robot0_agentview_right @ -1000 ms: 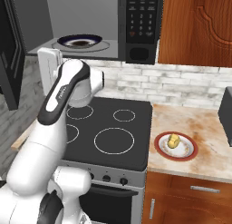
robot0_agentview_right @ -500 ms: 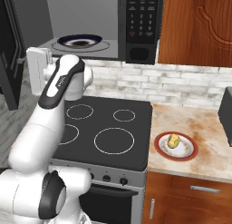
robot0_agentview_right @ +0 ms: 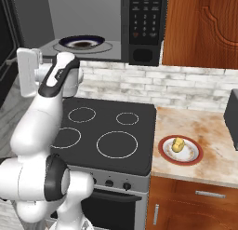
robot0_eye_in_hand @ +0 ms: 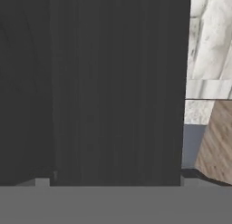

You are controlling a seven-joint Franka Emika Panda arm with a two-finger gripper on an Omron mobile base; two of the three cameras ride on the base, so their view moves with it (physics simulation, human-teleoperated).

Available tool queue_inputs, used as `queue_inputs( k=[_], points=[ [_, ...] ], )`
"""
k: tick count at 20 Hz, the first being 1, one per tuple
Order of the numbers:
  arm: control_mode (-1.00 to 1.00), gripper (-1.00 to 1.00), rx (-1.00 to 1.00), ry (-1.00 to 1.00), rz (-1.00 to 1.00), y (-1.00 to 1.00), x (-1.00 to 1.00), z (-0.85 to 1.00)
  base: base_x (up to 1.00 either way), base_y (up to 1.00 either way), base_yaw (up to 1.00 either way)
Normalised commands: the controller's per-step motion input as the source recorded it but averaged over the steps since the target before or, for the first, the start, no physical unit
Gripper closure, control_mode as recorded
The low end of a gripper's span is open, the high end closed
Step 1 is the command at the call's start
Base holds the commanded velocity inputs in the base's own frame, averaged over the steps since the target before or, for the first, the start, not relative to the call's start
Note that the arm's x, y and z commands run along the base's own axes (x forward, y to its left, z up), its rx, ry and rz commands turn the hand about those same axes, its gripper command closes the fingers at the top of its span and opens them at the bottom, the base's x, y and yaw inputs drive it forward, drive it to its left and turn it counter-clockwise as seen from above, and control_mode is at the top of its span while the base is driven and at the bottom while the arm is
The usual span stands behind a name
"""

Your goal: Pick the potato from the counter and place it in the microwave. Then turn on the microwave.

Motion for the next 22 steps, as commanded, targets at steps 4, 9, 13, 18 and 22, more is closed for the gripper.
queue_inputs(
  k=[4, 9, 13, 18, 22],
  points=[
    [-1.0, -1.0, 0.03, 0.0, 0.18, 0.31, -0.07, 0.0, 0.0, 0.0, 0.0],
    [-1.0, -1.0, 0.03, -0.01, 0.12, 0.15, -0.1, 0.0, 0.0, 0.0, 0.0],
    [-1.0, -1.0, 0.0, -0.23, -0.03, -0.61, -0.05, 0.19, 0.0, 0.0, 0.0],
    [-1.0, -1.0, -0.06, -0.33, -0.19, -0.82, 0.0, 0.23, 0.0, 0.0, 0.0],
    [-1.0, -1.0, -0.08, -0.4, -0.21, -0.47, -0.23, 0.05, 0.0, 0.0, 0.0]
  ],
)
